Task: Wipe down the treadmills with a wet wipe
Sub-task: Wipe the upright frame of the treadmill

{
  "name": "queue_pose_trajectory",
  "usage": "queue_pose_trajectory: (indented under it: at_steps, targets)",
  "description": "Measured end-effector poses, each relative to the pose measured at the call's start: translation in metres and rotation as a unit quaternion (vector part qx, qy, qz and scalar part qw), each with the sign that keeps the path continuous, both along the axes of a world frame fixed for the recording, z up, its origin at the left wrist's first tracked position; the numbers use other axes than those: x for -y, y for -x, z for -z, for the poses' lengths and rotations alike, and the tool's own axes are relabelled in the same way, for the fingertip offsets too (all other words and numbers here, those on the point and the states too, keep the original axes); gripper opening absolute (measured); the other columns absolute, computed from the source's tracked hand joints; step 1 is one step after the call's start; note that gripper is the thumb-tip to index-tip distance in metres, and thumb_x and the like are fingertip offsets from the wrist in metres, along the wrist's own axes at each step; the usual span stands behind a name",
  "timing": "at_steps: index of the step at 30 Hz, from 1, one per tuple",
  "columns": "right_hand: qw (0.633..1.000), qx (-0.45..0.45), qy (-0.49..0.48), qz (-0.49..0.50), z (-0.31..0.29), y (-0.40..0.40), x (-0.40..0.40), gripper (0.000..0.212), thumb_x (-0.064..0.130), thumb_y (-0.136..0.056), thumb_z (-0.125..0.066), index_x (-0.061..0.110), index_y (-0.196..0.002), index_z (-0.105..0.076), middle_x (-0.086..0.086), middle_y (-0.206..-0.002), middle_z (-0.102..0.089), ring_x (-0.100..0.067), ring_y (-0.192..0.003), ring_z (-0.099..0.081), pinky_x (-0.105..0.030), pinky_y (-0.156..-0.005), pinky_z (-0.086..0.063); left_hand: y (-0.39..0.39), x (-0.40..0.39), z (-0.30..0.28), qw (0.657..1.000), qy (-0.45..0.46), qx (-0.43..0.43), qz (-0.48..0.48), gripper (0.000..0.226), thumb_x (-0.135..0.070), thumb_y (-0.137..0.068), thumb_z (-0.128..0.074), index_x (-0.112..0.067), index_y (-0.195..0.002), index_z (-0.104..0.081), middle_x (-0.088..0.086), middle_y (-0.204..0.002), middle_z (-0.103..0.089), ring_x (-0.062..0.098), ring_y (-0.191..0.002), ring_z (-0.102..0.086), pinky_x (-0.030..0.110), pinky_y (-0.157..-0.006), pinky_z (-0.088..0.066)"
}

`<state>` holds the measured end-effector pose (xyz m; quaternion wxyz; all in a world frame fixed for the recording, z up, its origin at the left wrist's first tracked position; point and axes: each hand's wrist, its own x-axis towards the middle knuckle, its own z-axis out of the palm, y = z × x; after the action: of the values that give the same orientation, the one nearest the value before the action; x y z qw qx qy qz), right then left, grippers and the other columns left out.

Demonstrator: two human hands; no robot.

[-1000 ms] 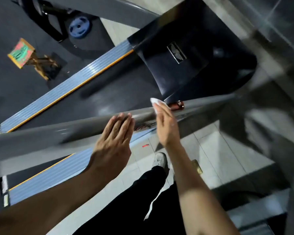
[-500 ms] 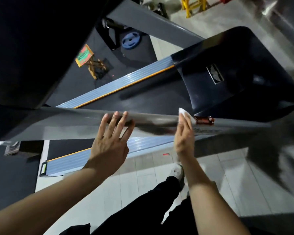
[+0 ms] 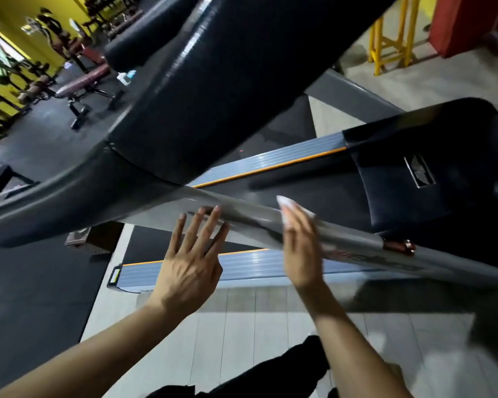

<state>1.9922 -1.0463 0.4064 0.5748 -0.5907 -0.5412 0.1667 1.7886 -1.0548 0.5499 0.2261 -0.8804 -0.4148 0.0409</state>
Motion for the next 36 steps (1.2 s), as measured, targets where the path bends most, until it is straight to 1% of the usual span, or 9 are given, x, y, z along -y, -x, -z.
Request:
queue_pose_trajectory:
  at_steps: [5,9,12,14,18,24,27,31,36]
  targets:
    - [0.990,-0.066,0.076,0.102,0.003,0.013,0.003,0.043,0.018,-0.108,-0.033,0.005,-0.144,-0.051,-0.003,-0.154,-0.045,-0.017,-0.144,-0.038,-0.050,-0.116,-0.035,0.020,0.006,-0.018,0.999,0.018,0.042,-0.019,0.064,-0.013,-0.088,-0.054,-0.011,-0.152,-0.046,0.014,-0.169,-0.015,0.037,-0.156,-0.012,0.061,-0.120,-0.024]
    - [0.997,-0.028,-0.027,-0.064,-0.074,0.076,-0.008,0.045,0.017,-0.108,-0.034,0.008,-0.150,-0.043,-0.003,-0.159,-0.037,-0.017,-0.150,-0.029,-0.038,-0.123,-0.024,0.029,0.016,-0.036,0.995,0.010,0.102,-0.010,0.059,-0.011,-0.090,-0.057,-0.008,-0.148,-0.051,0.017,-0.166,-0.022,0.036,-0.155,-0.019,0.058,-0.120,-0.028]
    - [0.983,-0.038,-0.019,-0.180,-0.118,0.120,-0.018,0.066,0.046,-0.107,-0.018,0.001,-0.144,-0.048,-0.016,-0.154,-0.042,-0.022,-0.147,-0.030,-0.026,-0.123,-0.016,0.039,0.021,-0.054,0.990,-0.029,0.135,-0.001,0.059,-0.012,-0.085,-0.061,0.000,-0.142,-0.054,0.018,-0.163,-0.031,0.036,-0.153,-0.024,0.051,-0.125,-0.021]
    - [0.978,-0.016,-0.017,-0.208,-0.129,0.127,-0.019,0.071,0.050,-0.106,-0.013,0.002,-0.146,-0.046,-0.018,-0.155,-0.040,-0.025,-0.149,-0.028,-0.031,-0.125,-0.016,0.046,0.022,-0.067,0.986,-0.057,0.157,-0.005,0.061,-0.014,-0.085,-0.059,0.000,-0.144,-0.052,0.021,-0.161,-0.032,0.039,-0.152,-0.025,0.053,-0.124,-0.021]
    - [0.989,0.004,-0.068,-0.131,-0.103,0.104,-0.003,0.047,0.019,-0.107,-0.035,0.010,-0.152,-0.040,-0.003,-0.161,-0.033,-0.019,-0.151,-0.026,-0.036,-0.123,-0.025,0.046,0.018,-0.091,0.976,-0.105,0.189,-0.005,0.072,-0.005,-0.081,-0.058,-0.002,-0.151,-0.042,0.024,-0.163,-0.026,0.042,-0.153,-0.022,0.062,-0.119,-0.026]
    - [0.992,-0.073,0.101,0.009,0.006,0.057,0.055,0.049,0.036,-0.107,-0.025,0.024,-0.153,-0.037,0.011,-0.165,-0.023,-0.014,-0.152,-0.022,-0.042,-0.121,-0.024,0.037,0.000,-0.104,0.971,-0.129,0.198,-0.038,0.077,-0.007,-0.084,-0.056,-0.005,-0.157,-0.032,0.022,-0.167,-0.017,0.041,-0.155,-0.013,0.064,-0.119,-0.024]
    - [0.984,-0.122,0.129,0.016,0.015,0.069,0.062,0.048,0.052,-0.105,-0.019,0.038,-0.150,-0.030,0.011,-0.163,-0.026,-0.014,-0.152,-0.024,-0.034,-0.123,-0.019,0.034,-0.006,-0.103,0.971,-0.115,0.207,-0.042,0.081,-0.009,-0.083,-0.058,-0.005,-0.158,-0.029,0.021,-0.167,-0.015,0.041,-0.155,-0.012,0.064,-0.120,-0.023]
    - [0.980,-0.160,0.116,0.033,0.000,0.078,0.057,0.052,0.043,-0.106,-0.023,0.025,-0.154,-0.032,0.025,-0.162,-0.022,-0.011,-0.152,-0.024,-0.029,-0.123,-0.019,0.034,-0.008,-0.100,0.969,-0.108,0.219,-0.035,0.083,-0.009,-0.081,-0.061,-0.004,-0.158,-0.029,0.021,-0.167,-0.015,0.041,-0.155,-0.014,0.065,-0.118,-0.025]
    - [0.995,-0.101,0.024,-0.009,-0.037,0.064,0.031,0.046,0.021,-0.108,-0.033,0.009,-0.152,-0.040,0.000,-0.162,-0.032,-0.018,-0.151,-0.028,-0.047,-0.119,-0.032,0.029,-0.005,-0.099,0.963,-0.094,0.250,-0.035,0.083,-0.009,-0.081,-0.060,-0.001,-0.157,-0.029,0.022,-0.167,-0.014,0.038,-0.156,-0.014,0.063,-0.120,-0.023]
